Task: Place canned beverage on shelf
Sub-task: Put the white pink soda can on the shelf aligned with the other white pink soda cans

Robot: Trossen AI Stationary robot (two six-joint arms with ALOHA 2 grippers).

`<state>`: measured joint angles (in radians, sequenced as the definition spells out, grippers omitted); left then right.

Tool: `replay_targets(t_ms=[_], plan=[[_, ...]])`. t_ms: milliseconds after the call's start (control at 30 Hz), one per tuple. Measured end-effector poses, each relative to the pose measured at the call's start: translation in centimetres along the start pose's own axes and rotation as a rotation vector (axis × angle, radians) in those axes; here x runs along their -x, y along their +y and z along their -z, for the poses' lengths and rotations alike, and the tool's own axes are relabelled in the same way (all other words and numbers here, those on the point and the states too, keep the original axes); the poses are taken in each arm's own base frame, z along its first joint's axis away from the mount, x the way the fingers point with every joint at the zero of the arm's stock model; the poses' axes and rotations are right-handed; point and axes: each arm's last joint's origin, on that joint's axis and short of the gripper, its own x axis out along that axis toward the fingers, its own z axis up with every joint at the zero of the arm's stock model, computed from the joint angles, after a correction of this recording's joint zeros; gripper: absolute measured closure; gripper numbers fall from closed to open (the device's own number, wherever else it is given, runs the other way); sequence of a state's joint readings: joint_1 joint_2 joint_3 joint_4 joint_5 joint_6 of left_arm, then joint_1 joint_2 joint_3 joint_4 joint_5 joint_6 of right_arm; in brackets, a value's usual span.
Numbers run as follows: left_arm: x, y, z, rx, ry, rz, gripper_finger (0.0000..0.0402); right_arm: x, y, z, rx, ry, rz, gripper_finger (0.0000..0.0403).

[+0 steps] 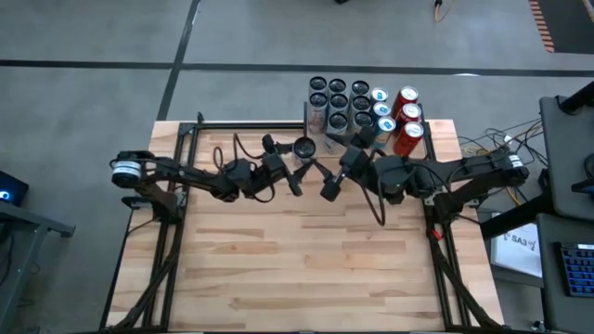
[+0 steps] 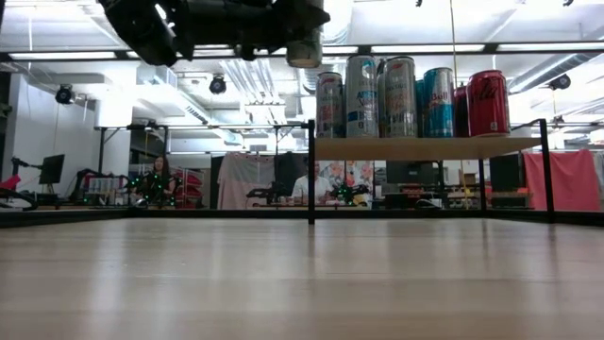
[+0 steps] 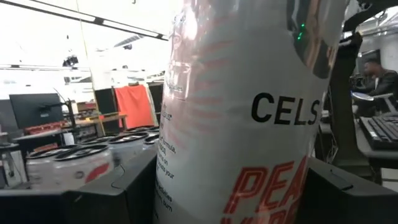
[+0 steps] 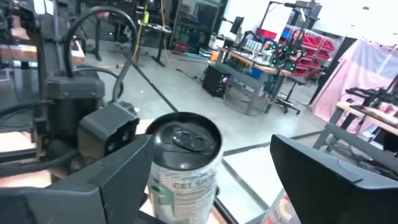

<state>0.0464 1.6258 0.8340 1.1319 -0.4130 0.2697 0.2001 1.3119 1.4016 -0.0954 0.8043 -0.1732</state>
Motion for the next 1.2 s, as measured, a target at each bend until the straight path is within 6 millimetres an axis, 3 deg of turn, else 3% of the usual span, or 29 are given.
replay_targets(t_ms=[400,600,767,1000,1200], plan=[[2.6,3.3,-1.1,-0.069,0.008,-0.124,0.015,-5.2,-0.2,-1.9,0.06,-0.027,-0.07,0.009],[3.1,5.5,-0.9,-0.084,0.017,-0.188,0.0149,-8.8,-1.1,-3.0,0.088,0.032,-0.119,0.009],[3.3,6.0,0.3,-0.102,0.053,-0.195,0.0149,-11.7,-1.4,-2.7,0.159,0.172,-0.15,0.009],[3.5,6.2,1.2,-0.113,0.09,-0.222,0.0149,-11.5,-2.9,-3.6,0.236,0.364,-0.302,0.009],[3.6,6.2,1.3,-0.116,0.093,-0.218,0.0149,-11.2,-3.2,-3.6,0.215,0.401,-0.442,0.009]])
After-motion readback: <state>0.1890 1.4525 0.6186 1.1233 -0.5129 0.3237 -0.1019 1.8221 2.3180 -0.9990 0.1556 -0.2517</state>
